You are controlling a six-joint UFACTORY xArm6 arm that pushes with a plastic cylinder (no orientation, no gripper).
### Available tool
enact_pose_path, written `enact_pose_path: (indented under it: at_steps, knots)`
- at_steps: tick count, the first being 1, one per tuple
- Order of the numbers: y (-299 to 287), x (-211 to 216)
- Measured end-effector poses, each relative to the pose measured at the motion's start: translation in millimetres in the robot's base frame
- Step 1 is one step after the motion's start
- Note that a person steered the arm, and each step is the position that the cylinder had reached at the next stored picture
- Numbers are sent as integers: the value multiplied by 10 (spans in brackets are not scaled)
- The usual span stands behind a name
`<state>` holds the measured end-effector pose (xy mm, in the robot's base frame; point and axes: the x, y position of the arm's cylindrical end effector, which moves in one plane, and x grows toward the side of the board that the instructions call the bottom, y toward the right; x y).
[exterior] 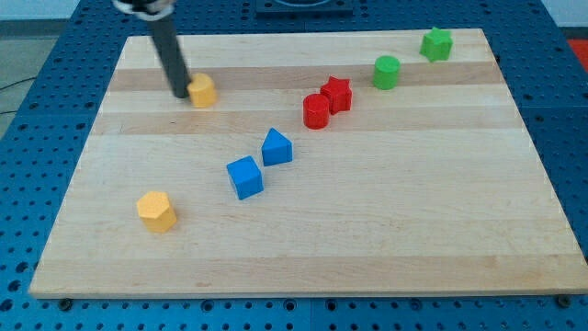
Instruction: Push the green star towards the top right of the green circle
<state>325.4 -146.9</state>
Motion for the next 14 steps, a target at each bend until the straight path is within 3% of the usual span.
enact_pose_path:
  at_steps: [1,2,3,4,6,7,8,9,10,11,13,14]
  knots:
    - [987,155]
    - [1397,174]
    - [982,35]
    - [1370,-336]
    - [2963,-823]
    - [3302,-443]
    - [3216,-156]
    - [2432,-481]
    - [2330,-672]
    - [1819,-126]
    - [1885,-404]
    - [2519,-245]
